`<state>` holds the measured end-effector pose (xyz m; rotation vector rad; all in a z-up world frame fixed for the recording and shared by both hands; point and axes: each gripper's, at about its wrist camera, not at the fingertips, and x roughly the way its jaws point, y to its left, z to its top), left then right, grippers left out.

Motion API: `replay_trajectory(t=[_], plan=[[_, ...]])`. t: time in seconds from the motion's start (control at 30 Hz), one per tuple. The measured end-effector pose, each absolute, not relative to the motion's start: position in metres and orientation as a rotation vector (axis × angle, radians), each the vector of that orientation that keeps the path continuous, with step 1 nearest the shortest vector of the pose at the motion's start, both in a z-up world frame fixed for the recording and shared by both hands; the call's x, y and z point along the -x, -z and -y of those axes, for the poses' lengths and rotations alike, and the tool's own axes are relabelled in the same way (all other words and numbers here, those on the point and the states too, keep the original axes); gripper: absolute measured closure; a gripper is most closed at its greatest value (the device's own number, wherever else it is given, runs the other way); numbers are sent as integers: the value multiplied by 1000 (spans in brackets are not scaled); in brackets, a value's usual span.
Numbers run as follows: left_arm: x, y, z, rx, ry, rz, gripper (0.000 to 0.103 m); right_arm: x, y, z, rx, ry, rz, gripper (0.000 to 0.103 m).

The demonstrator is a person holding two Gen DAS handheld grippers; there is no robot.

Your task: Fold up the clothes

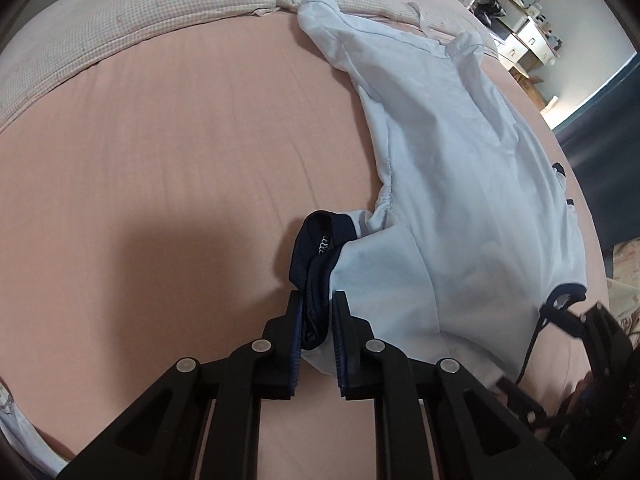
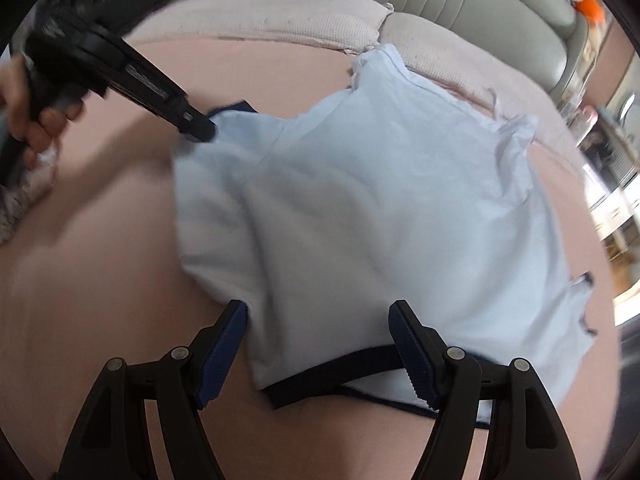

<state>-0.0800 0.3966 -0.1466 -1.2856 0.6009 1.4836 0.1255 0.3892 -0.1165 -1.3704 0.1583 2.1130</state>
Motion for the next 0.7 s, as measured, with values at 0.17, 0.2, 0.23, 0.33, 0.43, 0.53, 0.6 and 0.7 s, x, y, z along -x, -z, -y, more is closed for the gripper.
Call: replay_trajectory(t=[0.17,0.2,0.23,0.33,0.43,0.53,0.6,0.7], plan=[[81,145,-400,1303,-1475,-670,91,-115,119,-384,1471,-2023,-74,30],[82,145,-401,1306,-1466,-671,91,-113,120,-384,1497,-1995,-67,30],[82,144,-402,1301,-1455,-675,91,-111,120,-383,1519,-1975,-64,30],[81,142,-403,1289,-1446,-687,91,-108,116,-380,1557,-1956,-53,30],[83,141,-404,1298,-1441,-687,91,-105,112,-376,1566,-1957,-22,30],[85,135,-406,1285,-1456,-681,91,-102,110,-369,1564,-1962,15,30],[85,129,-406,1270,-1453,-664,91,-101,111,-363,1559,-1970,34,30],[84,120,-406,1233,-1447,-663,91,-98,113,-352,1561,-1978,79,30]])
